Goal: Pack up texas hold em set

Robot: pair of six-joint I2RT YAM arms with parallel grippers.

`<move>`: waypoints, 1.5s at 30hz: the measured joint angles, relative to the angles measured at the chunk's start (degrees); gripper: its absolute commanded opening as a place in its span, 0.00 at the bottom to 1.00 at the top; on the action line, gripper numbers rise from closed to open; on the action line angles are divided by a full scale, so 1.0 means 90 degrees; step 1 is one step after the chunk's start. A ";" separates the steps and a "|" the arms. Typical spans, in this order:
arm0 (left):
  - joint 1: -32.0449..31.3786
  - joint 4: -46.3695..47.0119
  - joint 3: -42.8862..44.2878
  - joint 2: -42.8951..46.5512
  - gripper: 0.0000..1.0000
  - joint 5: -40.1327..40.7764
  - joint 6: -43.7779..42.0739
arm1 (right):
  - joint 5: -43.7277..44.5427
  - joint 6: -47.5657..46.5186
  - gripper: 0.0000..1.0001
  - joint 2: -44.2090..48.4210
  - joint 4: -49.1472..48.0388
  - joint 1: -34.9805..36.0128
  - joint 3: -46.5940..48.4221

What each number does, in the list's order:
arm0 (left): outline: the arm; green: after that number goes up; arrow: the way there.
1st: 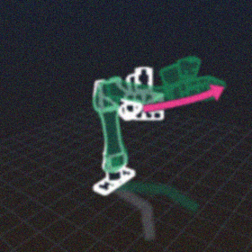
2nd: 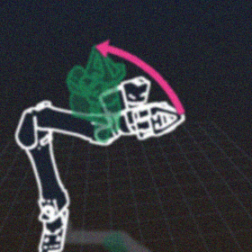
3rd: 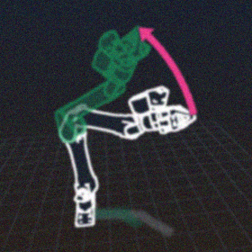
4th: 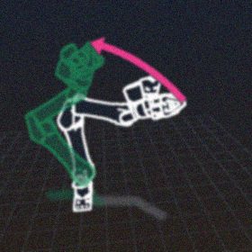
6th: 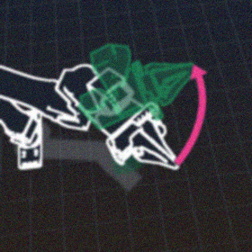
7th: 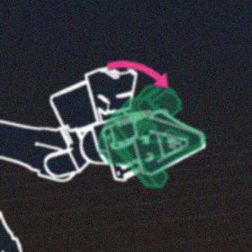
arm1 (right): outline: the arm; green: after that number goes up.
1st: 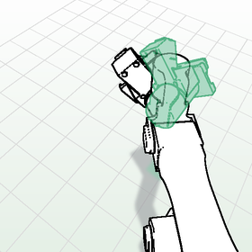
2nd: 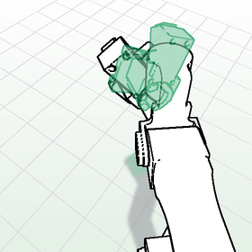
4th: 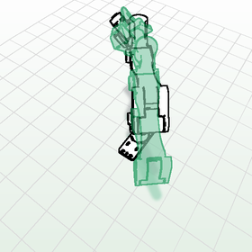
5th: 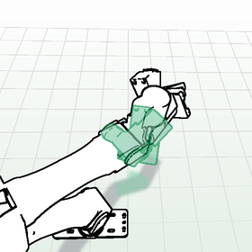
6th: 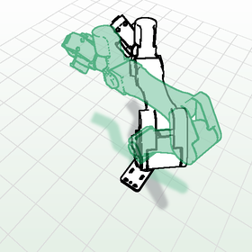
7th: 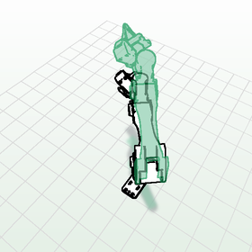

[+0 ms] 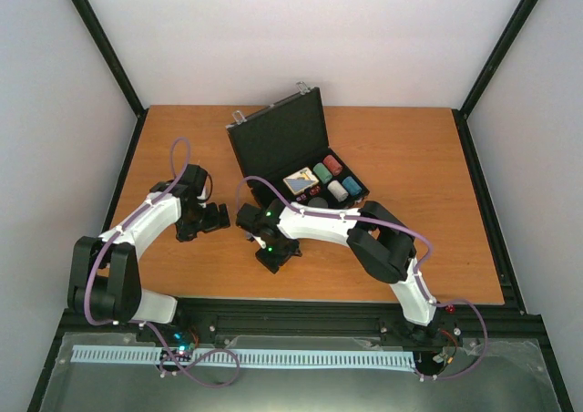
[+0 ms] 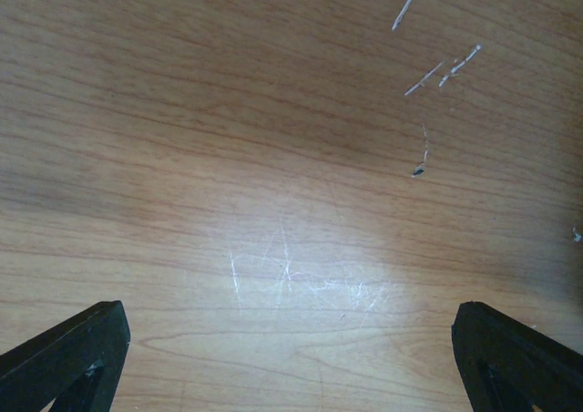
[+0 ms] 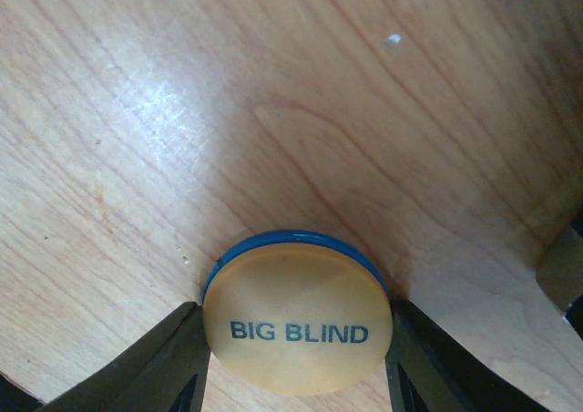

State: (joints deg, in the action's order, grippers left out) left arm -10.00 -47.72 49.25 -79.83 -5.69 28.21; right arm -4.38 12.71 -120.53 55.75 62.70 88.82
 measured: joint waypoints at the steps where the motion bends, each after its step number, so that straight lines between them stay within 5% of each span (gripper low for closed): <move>1: 0.0000 0.0000 0.0000 0.0000 1.00 0.0002 0.0000 | 0.0010 0.0000 0.47 0.0000 0.0007 0.0000 0.0007; 17: 0.0000 0.0012 0.0000 0.0002 1.00 0.0002 -0.0007 | 0.0619 -0.0148 0.48 0.0355 0.0777 -0.0090 0.1076; 33: 0.0000 0.0015 0.0000 0.0007 1.00 -0.0022 -0.0005 | 0.1129 -0.0593 0.54 0.0175 0.0673 -0.2363 0.1404; 45: 0.0000 0.0046 -0.0002 -0.0100 1.00 -0.0063 -0.0007 | 0.1173 -0.0818 0.58 -0.0245 0.0350 -0.2693 0.1260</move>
State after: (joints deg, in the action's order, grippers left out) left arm -10.00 -47.31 49.23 -80.73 -6.26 28.14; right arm 6.17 5.34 -122.74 58.89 38.46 100.16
